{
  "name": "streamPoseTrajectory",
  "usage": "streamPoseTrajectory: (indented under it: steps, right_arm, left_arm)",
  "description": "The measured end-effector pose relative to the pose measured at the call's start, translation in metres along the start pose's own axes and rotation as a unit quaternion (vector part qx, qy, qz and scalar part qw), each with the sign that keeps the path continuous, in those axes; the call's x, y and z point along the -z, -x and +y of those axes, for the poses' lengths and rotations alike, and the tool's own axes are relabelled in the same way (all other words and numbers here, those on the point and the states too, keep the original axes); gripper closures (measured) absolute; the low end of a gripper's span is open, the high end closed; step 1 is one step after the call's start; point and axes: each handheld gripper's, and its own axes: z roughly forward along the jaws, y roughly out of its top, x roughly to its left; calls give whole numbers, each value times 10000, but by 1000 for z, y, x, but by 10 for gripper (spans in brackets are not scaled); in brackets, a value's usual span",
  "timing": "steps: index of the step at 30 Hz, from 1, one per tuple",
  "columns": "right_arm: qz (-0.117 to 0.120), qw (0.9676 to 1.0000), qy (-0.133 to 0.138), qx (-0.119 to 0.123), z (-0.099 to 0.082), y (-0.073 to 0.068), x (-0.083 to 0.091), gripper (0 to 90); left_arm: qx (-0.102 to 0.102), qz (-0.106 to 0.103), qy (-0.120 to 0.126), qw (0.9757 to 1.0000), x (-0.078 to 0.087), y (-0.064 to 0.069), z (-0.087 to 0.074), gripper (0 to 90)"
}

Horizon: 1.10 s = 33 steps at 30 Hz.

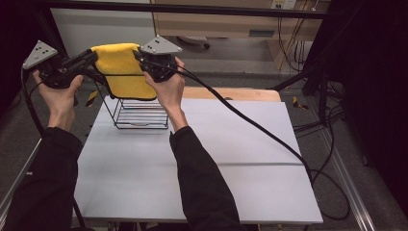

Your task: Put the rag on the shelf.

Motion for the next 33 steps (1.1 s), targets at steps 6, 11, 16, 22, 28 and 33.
streamPoseTrajectory:
  steps: [6, 11, 16, 22, 28, 33]
  right_arm:
    - [106, 9997, -235, 53, 1, -8, 7, 825]
    - [181, 9985, -511, 0, 0, -13, 10, 822]
    - [267, 9973, -690, -12, -2, -19, 14, 818]
    - [439, 9952, -829, -268, -11, -21, 19, 813]
    - [551, 9935, -959, -265, -23, -22, 22, 812]
    - [639, 9918, -1080, -234, -34, -23, 22, 812]
  left_arm:
    - [-13, -113, -131, 9998, 11, 4, -7, 796]
    - [-11, -125, -347, 9993, 18, 8, -14, 786]
    - [27, -158, -509, 9986, 24, 11, -21, 781]
    - [-100, -181, -723, 9972, 29, 15, -28, 778]
    - [-196, -148, -947, 9952, 29, 18, -34, 768]
    - [-150, -181, -1209, 9924, 29, 18, -37, 741]
